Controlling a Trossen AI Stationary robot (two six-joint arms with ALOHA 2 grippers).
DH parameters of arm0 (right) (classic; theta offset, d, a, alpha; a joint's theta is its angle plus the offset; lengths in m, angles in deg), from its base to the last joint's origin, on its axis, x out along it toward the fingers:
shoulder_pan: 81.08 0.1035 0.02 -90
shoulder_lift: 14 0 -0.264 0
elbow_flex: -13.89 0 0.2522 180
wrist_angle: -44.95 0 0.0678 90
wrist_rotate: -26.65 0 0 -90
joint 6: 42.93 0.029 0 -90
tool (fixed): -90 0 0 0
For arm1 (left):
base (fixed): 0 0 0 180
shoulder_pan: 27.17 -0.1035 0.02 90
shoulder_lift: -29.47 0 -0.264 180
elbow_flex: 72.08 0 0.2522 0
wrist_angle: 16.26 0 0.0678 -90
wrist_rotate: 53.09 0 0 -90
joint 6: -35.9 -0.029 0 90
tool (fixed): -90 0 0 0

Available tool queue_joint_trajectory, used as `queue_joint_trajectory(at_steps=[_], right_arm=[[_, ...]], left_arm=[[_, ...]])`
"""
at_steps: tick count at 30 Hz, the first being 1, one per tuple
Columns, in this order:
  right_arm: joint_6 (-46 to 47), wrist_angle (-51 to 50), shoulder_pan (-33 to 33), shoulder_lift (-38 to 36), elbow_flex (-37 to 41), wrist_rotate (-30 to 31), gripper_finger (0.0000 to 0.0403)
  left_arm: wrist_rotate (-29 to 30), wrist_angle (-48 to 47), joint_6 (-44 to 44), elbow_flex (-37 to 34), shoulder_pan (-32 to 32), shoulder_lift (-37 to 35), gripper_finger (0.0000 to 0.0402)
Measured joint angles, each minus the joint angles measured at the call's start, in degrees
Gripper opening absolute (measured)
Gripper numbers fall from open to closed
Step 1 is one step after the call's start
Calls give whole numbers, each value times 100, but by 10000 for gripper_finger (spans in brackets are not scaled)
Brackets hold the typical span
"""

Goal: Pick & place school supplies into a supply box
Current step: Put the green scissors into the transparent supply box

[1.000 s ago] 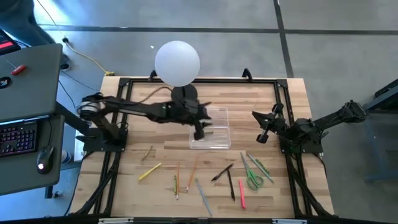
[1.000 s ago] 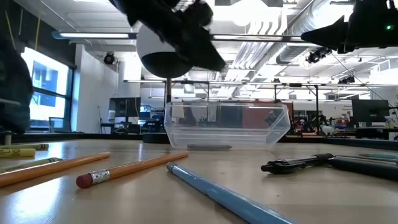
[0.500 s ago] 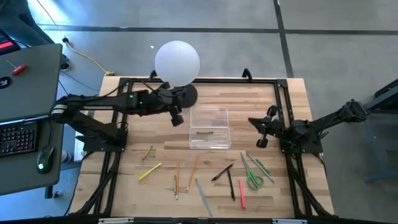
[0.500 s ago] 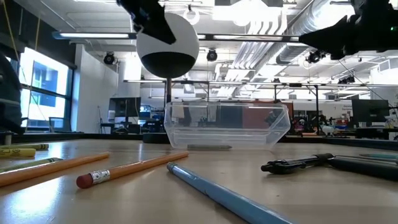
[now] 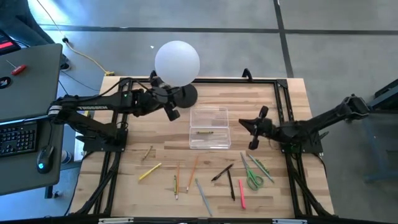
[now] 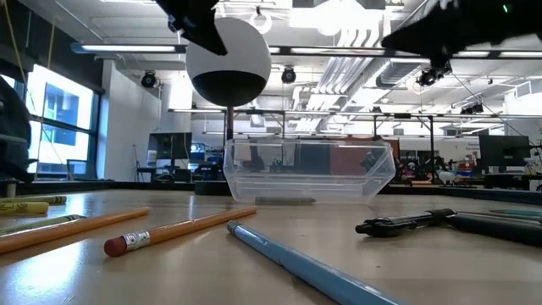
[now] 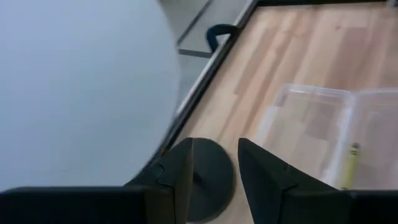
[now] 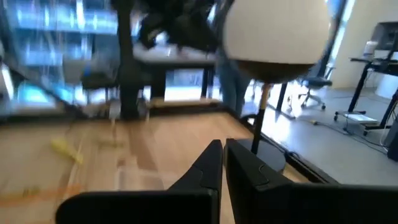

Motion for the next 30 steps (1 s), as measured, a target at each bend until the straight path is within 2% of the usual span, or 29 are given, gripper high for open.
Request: queue_joint_trajectory(at_steps=[3,6,10,13,18,20,23,26,30], right_arm=[[722,-1941,0,337,-1072,-297,0],[2047,-3618,0,741,-2143,-537,0],[3507,-5720,-1,1326,-3462,-1648,0],[4495,-6765,2,1836,-4133,-2298,0],[5503,-7309,0,2741,-4575,-3960,6],[5720,-7349,45,3078,-4566,-4687,14],[5802,-7457,104,3489,-4565,-5464,31],[5827,-7711,118,3833,-4567,-5925,53],[5928,-8044,147,4149,-4566,-5862,82]], left_arm=[[361,-6,0,-1,0,0,159],[649,-5,0,0,0,0,159],[821,-36,1,-1,0,0,159],[831,-37,2,0,0,0,159],[836,-37,136,0,0,0,159],[833,-37,174,0,0,0,159],[833,-35,177,0,0,0,159],[831,-35,177,0,0,0,159],[829,-70,177,0,0,0,159]])
